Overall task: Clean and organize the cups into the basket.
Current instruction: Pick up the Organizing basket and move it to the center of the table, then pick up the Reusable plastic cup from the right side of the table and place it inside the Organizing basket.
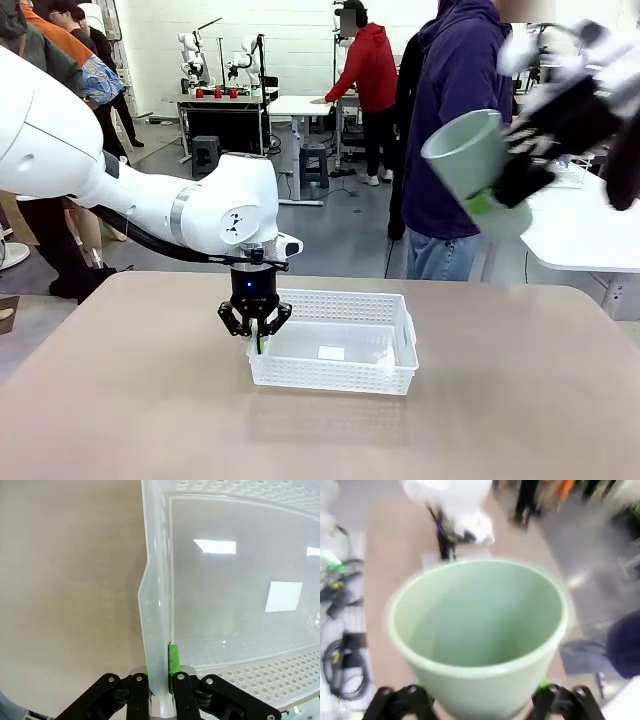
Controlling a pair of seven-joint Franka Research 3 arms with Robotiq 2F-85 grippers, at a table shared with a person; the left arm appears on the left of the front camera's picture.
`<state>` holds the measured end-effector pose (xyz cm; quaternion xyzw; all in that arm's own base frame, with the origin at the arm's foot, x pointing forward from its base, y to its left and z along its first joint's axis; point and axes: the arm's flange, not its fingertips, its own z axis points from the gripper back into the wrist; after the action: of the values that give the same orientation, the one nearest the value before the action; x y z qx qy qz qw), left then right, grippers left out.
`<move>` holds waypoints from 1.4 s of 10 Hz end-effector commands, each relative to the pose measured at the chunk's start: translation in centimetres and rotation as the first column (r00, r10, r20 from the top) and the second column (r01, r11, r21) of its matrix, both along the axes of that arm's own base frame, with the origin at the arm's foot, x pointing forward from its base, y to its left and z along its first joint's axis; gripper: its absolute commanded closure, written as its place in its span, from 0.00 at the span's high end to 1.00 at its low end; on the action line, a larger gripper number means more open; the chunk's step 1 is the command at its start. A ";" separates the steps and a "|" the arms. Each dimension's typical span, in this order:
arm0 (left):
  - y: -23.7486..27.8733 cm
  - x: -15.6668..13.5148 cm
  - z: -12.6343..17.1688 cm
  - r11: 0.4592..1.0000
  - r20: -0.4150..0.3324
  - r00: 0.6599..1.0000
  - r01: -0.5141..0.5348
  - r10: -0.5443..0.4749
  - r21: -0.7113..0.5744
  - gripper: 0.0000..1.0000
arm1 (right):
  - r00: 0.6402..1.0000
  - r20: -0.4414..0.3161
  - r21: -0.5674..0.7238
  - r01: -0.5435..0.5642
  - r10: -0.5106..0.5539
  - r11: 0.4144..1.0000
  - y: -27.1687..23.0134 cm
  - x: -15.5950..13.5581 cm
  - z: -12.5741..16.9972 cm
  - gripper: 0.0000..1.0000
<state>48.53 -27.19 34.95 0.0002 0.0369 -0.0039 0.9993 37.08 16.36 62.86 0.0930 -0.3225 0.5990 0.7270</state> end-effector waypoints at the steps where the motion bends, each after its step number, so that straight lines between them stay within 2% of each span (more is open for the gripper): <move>1: 0.1 -0.1 0.1 1.000 0.003 1.000 0.001 -0.001 0.000 0.00 | 0.973 -0.221 -0.340 -0.015 -0.064 0.940 5.6 5.8 -1.5 0.85; 3: 0.1 -0.1 0.1 1.000 0.003 1.000 0.001 -0.001 0.000 0.00 | 0.961 -0.272 -0.474 -0.099 -0.039 0.875 11.5 7.8 -5.0 0.85; 6: 0.1 -0.1 0.1 1.000 0.003 1.000 0.001 -0.001 0.000 0.00 | 0.932 -0.362 -0.548 -0.239 0.030 0.802 17.1 10.4 -11.6 0.85; 7: 0.1 -0.1 0.1 1.000 0.003 1.000 0.001 -0.001 0.000 0.00 | 0.920 -0.388 -0.542 -0.277 0.056 0.793 18.3 10.9 -13.0 0.85; 8: 0.1 -0.1 0.1 1.000 0.003 1.000 0.001 -0.001 0.000 0.00 | 0.911 -0.404 -0.524 -0.306 0.084 0.795 19.0 11.1 -13.7 0.85; 10: 0.1 -0.1 0.1 1.000 0.003 1.000 0.001 -0.001 0.000 0.00 | 0.894 -0.420 -0.427 -0.345 0.154 0.836 18.5 10.7 -13.9 0.85; 11: 0.1 -0.1 0.1 1.000 0.003 1.000 0.001 -0.001 0.000 0.00 | 0.910 -0.406 -0.513 -0.299 0.080 0.804 19.6 10.6 -15.5 0.85; 14: 0.1 -0.1 0.1 1.000 0.003 1.000 0.001 -0.001 0.000 0.00 | 0.910 -0.406 -0.513 -0.299 0.080 0.804 19.6 10.6 -15.5 0.85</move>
<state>48.52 -27.17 34.97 0.0003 0.0368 -0.0037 0.9993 47.85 36.03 47.64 0.0256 0.0171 0.7159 0.6976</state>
